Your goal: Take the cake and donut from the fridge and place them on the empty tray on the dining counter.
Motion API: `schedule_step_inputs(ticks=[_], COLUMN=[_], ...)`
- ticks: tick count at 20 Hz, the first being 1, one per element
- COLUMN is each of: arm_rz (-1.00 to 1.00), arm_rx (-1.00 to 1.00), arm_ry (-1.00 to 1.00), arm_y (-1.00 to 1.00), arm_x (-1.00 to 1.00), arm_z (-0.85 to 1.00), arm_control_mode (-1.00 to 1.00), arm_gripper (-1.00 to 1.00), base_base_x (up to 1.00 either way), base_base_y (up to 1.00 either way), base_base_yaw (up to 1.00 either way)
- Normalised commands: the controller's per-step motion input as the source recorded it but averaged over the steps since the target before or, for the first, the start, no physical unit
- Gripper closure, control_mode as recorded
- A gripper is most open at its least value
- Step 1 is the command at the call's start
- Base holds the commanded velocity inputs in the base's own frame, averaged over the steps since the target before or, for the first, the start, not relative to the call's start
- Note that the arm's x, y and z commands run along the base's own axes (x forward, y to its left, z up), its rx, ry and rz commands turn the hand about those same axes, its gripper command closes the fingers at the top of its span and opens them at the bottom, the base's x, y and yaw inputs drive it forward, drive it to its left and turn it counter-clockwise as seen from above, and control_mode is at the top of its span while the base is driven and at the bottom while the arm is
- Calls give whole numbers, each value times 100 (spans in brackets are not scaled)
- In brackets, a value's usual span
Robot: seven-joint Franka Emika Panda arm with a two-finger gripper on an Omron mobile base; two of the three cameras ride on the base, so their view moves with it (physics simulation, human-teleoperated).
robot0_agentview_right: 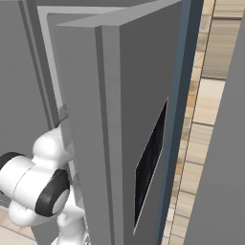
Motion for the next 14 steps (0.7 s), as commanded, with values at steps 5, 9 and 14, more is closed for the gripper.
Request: schedule_step_inputs(ticks=[5,9,14], arm_rz=[2,7,6], arm_rx=[0,2,0], arm_ry=[1,6,2], arm_y=[-3,-15,-3], arm_x=[2,11,0], arm_z=[-48,-61,-92], arm_control_mode=[-100,-100,-100], arm_gripper=[-100,100,100], base_base_x=[0,0,0], base_base_y=[0,0,0], base_base_yaw=[0,0,0])
